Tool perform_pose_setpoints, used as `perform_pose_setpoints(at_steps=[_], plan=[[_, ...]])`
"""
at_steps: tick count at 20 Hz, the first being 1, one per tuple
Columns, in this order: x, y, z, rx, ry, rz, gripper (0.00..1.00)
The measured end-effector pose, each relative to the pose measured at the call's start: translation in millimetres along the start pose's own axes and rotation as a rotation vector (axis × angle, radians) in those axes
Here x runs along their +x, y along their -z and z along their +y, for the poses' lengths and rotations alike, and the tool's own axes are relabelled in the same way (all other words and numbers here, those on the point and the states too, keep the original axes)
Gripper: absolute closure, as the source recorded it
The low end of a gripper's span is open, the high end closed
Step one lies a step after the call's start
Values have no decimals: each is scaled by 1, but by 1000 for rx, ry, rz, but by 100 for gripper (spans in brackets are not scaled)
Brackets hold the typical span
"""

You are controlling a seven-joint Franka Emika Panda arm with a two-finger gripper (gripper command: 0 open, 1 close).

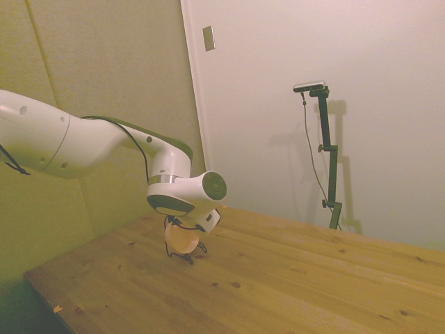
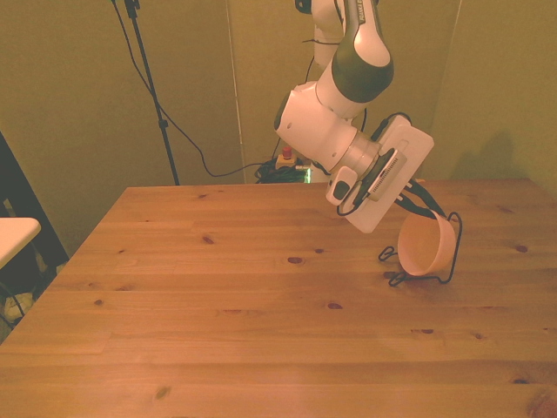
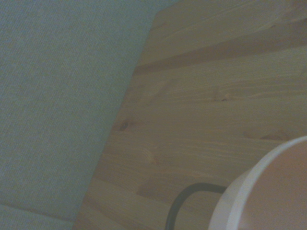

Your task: Load the bowl

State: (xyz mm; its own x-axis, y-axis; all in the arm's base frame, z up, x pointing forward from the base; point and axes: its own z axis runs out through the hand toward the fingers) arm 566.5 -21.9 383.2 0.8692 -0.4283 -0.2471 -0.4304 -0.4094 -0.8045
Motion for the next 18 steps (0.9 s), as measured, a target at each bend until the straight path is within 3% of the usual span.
perform_pose_setpoints(at_steps=[12,15,18], plan=[[-1,10,0,15,12,-10,0],[-6,27,-4,25,20,12,0],[-25,63,-7,0,37,64,0]])
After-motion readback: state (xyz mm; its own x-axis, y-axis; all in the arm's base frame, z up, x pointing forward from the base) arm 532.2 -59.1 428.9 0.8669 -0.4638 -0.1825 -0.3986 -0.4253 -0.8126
